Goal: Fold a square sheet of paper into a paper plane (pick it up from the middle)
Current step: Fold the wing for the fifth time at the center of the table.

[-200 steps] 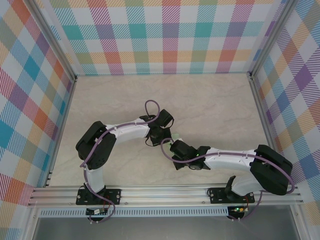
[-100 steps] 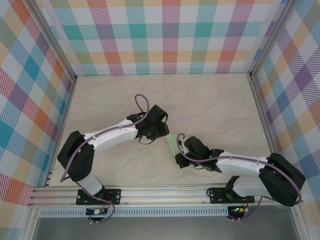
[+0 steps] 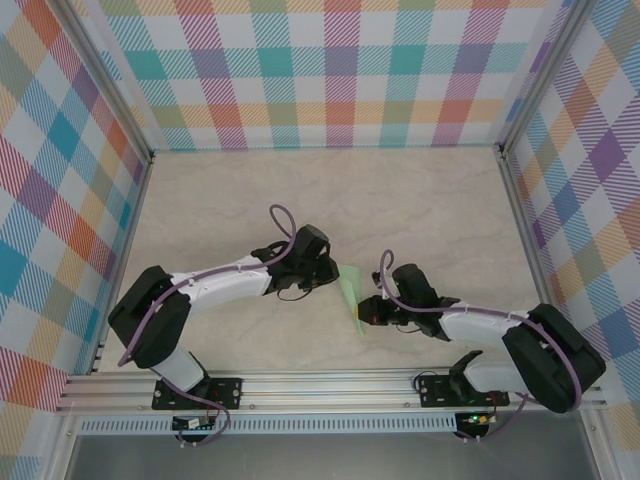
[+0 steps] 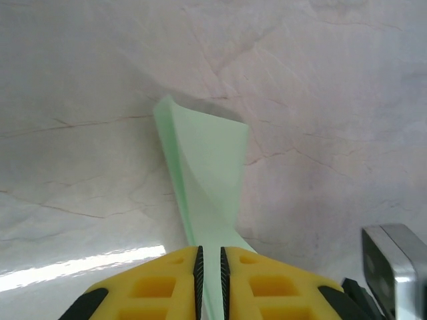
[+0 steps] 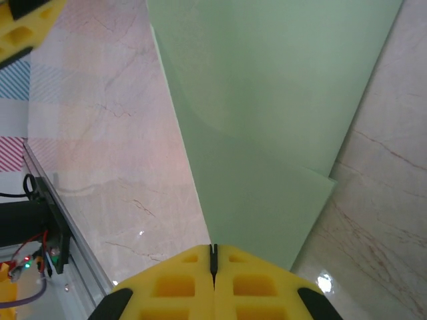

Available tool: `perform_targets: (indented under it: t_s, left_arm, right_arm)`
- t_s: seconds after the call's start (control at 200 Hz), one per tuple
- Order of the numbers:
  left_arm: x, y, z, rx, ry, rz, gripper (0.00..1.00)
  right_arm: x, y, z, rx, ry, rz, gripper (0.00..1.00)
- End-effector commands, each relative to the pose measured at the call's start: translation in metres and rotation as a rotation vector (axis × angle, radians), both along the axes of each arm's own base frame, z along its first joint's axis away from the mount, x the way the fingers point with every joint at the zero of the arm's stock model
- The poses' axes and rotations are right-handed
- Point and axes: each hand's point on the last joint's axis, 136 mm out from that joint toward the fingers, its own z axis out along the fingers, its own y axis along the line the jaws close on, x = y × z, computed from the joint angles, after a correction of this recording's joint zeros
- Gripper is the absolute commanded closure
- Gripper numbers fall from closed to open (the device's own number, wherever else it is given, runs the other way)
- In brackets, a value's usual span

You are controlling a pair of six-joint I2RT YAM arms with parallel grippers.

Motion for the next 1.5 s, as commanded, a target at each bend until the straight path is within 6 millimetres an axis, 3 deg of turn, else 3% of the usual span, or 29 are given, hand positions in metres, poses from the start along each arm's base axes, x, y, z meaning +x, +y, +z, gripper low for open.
perform_targets:
  t_s: [0.0, 0.16, 0.405, 0.48, 0.52, 0.575, 0.64, 0.695, 0.88, 1.12, 1.4, 1.5]
  left_arm:
    - [-0.003, -0.024, 0.002, -0.093, -0.019, -0.059, 0.83]
    - [-0.006, -0.035, -0.003, -0.113, -0.023, -0.087, 0.83]
    - [-0.008, -0.046, -0.016, -0.103, -0.016, -0.12, 0.83]
    - [-0.004, -0.038, -0.019, -0.064, -0.028, -0.084, 0.7]
    - [0.0, -0.033, -0.018, -0.05, -0.037, -0.057, 0.53]
    - [0.005, -0.03, -0.015, -0.04, -0.041, -0.037, 0.42]
    - [0.011, -0.027, -0.016, 0.005, -0.025, -0.033, 0.38]
    - [0.014, -0.027, -0.019, 0.053, -0.003, -0.047, 0.28]
    - [0.01, -0.031, -0.042, 0.122, 0.144, -0.079, 0.26]
    - [0.004, -0.017, -0.047, 0.241, 0.209, -0.101, 0.36]
    - [-0.001, -0.022, -0.053, 0.247, 0.263, -0.131, 0.69]
    - [-0.002, -0.021, -0.053, 0.257, 0.269, -0.133, 0.76]
  right_arm:
    - [-0.003, 0.002, -0.001, 0.077, 0.074, 0.003, 0.99]
    - [0.0, -0.002, -0.006, 0.091, 0.114, -0.017, 0.99]
    - [0.001, -0.008, 0.002, 0.121, 0.111, -0.026, 0.99]
    - [-0.001, -0.012, -0.001, 0.083, 0.091, -0.009, 0.99]
    - [-0.002, -0.015, -0.002, 0.063, 0.072, 0.0, 0.99]
    - [-0.003, -0.017, -0.001, 0.046, 0.047, 0.011, 0.99]
    - [-0.005, -0.018, 0.001, 0.042, 0.021, 0.03, 0.98]
    - [-0.005, -0.018, 0.004, 0.042, 0.0, 0.042, 0.97]
    - [-0.005, -0.015, 0.006, 0.03, -0.022, 0.073, 0.96]
    - [-0.007, -0.011, 0.006, 0.001, -0.049, 0.099, 0.94]
    - [-0.011, -0.007, 0.002, -0.082, -0.084, 0.137, 0.91]
    - [-0.011, -0.008, -0.001, -0.144, -0.106, 0.142, 0.9]
